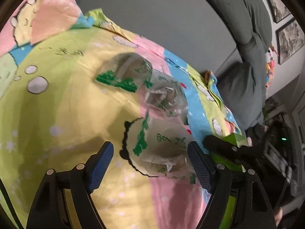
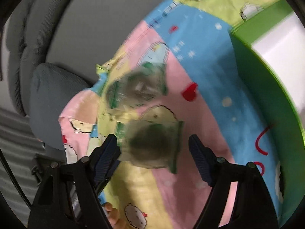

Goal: Organize objects
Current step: 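Close the right gripper on a green-printed plastic bag and lift it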

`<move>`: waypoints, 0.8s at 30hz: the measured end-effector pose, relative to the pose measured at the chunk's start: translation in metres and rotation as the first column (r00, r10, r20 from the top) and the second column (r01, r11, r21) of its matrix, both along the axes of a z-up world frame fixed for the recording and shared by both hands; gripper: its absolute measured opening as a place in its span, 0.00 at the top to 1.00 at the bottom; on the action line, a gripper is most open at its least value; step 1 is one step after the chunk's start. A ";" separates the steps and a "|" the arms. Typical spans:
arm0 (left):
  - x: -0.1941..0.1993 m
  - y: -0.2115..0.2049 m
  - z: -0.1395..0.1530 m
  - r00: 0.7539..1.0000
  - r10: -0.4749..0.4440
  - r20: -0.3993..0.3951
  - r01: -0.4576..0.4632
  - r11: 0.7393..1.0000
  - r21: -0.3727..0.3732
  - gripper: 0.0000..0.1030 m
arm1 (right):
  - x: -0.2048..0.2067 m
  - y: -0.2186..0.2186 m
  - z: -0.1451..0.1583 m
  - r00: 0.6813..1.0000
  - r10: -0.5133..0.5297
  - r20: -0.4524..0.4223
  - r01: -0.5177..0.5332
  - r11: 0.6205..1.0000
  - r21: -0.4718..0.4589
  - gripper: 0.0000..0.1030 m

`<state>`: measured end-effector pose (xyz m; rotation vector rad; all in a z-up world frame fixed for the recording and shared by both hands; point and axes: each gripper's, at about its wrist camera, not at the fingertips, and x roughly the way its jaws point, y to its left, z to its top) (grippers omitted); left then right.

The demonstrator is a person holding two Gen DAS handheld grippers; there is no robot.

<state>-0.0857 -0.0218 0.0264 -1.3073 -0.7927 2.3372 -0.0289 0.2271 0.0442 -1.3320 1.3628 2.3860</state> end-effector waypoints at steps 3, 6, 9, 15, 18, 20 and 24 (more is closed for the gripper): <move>-0.003 0.002 -0.002 1.000 -0.021 -0.010 0.021 1.000 0.023 0.23 | -0.003 0.007 -0.009 1.000 -0.017 0.009 0.017 0.999 -0.042 0.25; -0.006 0.010 -0.008 0.999 -0.043 0.013 0.043 0.999 0.012 0.23 | -0.005 0.005 -0.012 1.000 -0.010 0.002 0.010 0.999 -0.037 0.25; -0.007 0.011 -0.010 0.999 -0.045 0.004 0.045 0.999 0.022 0.23 | -0.009 0.001 -0.014 1.000 -0.004 -0.001 0.004 1.000 -0.029 0.25; -0.005 0.008 -0.010 0.999 -0.046 -0.025 0.047 0.998 0.030 0.29 | -0.010 0.005 -0.023 0.999 -0.003 -0.033 -0.001 0.992 -0.130 0.38; 0.000 0.002 -0.007 0.998 -0.027 -0.049 0.030 0.998 0.053 0.43 | -0.012 0.001 -0.022 1.000 0.004 -0.025 -0.006 0.994 -0.110 0.46; 0.000 0.002 -0.007 0.998 -0.027 -0.059 0.030 0.998 0.052 0.45 | -0.014 -0.002 -0.020 0.999 0.023 -0.030 -0.026 0.994 -0.105 0.49; 0.001 0.004 -0.004 0.997 -0.041 -0.069 0.045 0.997 0.058 0.51 | -0.013 -0.004 -0.019 0.999 0.029 -0.035 -0.033 0.993 -0.110 0.50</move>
